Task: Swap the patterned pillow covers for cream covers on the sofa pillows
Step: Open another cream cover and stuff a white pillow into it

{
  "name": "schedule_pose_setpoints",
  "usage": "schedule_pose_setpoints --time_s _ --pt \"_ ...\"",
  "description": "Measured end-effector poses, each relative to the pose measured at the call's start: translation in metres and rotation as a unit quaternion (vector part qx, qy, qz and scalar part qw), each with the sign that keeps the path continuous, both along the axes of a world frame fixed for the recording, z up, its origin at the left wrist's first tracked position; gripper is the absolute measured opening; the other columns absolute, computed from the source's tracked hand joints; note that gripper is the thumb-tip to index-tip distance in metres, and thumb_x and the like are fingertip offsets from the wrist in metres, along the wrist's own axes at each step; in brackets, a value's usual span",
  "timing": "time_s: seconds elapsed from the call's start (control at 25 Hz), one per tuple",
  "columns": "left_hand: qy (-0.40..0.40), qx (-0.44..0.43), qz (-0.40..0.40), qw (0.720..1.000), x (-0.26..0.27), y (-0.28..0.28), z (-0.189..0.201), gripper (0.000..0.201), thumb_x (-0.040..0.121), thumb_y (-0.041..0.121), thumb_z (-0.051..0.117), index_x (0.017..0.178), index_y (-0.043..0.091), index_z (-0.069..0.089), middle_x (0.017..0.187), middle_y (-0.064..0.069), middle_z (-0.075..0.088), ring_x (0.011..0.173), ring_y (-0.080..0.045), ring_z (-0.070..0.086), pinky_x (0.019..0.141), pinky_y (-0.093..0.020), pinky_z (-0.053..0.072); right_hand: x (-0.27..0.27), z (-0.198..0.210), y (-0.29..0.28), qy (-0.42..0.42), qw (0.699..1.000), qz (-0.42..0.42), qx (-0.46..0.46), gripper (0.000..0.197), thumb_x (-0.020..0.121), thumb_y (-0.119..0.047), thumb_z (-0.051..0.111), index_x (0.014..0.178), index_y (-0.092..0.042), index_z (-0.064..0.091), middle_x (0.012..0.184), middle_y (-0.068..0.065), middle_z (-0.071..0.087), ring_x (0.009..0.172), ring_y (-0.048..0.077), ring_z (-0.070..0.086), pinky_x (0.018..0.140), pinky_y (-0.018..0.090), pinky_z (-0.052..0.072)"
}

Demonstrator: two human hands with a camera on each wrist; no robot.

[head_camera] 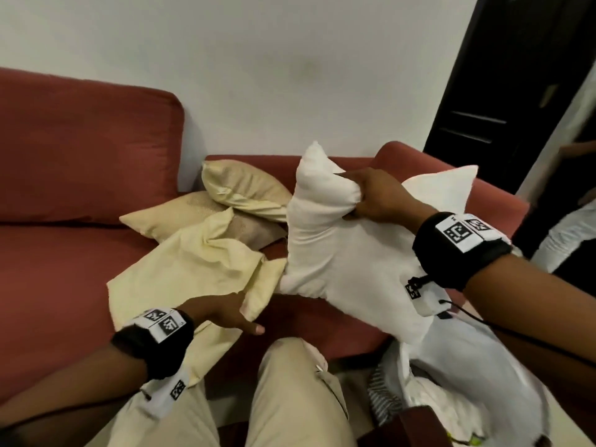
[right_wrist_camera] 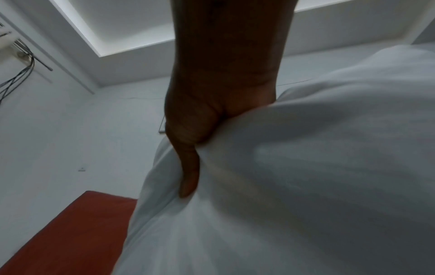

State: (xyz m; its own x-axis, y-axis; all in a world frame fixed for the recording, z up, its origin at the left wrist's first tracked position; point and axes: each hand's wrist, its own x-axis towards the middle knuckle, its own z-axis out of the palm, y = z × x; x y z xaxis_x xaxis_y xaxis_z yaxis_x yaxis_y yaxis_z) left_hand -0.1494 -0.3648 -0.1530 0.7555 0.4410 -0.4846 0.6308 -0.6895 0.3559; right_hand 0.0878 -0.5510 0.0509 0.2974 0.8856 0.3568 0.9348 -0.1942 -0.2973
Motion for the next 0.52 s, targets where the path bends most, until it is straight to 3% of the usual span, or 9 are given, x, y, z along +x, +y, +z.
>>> schedule_pose_setpoints --time_s 0.04,0.12,0.24,0.32,0.4,0.44,0.52 --pt "-0.019 -0.010 0.017 1.000 0.006 -0.004 0.010 0.131 0.066 0.073 0.068 0.154 0.009 -0.004 0.161 -0.007 0.008 0.148 -0.024 0.015 0.118 -0.033 0.021 -0.001 0.007 -0.007 -0.008 1.000 0.004 0.013 0.069 0.059 -0.015 0.084 0.124 -0.026 0.065 0.108 -0.006 0.071 0.096 0.015 0.065 0.080 0.031 0.050" --pt "-0.143 -0.009 0.033 0.989 0.017 -0.002 0.023 0.142 0.049 0.077 0.076 0.153 0.017 0.001 0.158 0.001 0.014 0.144 -0.019 0.022 0.116 -0.032 0.027 -0.003 0.024 -0.018 0.002 1.000 0.007 0.023 0.067 0.059 -0.013 0.085 0.122 -0.025 0.067 0.105 -0.003 0.073 0.095 0.014 0.067 0.082 0.029 0.053" --pt "-0.322 -0.064 0.027 0.944 0.018 -0.007 0.039 0.137 0.044 0.065 0.088 0.151 0.026 0.011 0.151 0.014 0.029 0.135 -0.004 0.034 0.112 -0.032 0.035 -0.006 0.055 -0.032 0.094 0.995 0.035 0.024 0.044 0.063 0.002 0.085 0.104 -0.007 0.070 0.086 -0.001 0.067 0.075 0.004 0.059 0.063 0.011 0.048" --pt "-0.374 -0.122 0.008 0.919 0.006 -0.017 0.053 0.104 0.059 0.050 0.089 0.144 0.025 0.034 0.138 0.013 0.053 0.123 -0.006 0.054 0.104 -0.038 0.047 -0.008 0.066 -0.036 0.162 0.984 0.062 0.031 0.040 0.064 0.008 0.083 0.100 -0.001 0.069 0.085 0.002 0.064 0.069 0.002 0.056 0.061 0.011 0.048" --pt "-0.372 -0.138 0.012 0.918 -0.017 -0.023 0.067 0.054 0.071 0.038 0.084 0.118 0.029 0.059 0.109 0.007 0.071 0.094 -0.013 0.070 0.085 -0.043 0.058 -0.010 0.062 -0.027 0.190 0.979 0.068 0.010 0.040 0.065 0.010 0.082 0.100 -0.002 0.068 0.085 0.001 0.064 0.066 -0.003 0.057 0.061 0.009 0.048" --pt "-0.351 -0.134 0.014 0.926 -0.030 -0.025 0.070 0.043 0.072 0.035 0.084 0.110 0.031 0.063 0.102 0.007 0.073 0.087 -0.014 0.070 0.079 -0.040 0.059 -0.013 0.054 -0.018 0.188 0.980 0.069 -0.009 0.043 0.064 0.009 0.083 0.101 -0.008 0.069 0.085 -0.003 0.066 0.067 -0.004 0.058 0.061 0.007 0.047" --pt "-0.303 -0.088 -0.013 0.949 -0.059 -0.022 0.065 0.045 0.067 0.036 0.087 0.105 0.037 0.063 0.103 0.015 0.070 0.091 -0.006 0.066 0.082 -0.026 0.055 -0.018 0.027 0.012 0.178 0.979 0.085 -0.053 0.057 0.059 0.004 0.088 0.102 -0.027 0.067 0.091 -0.014 0.069 0.076 -0.006 0.061 0.065 0.005 0.047"
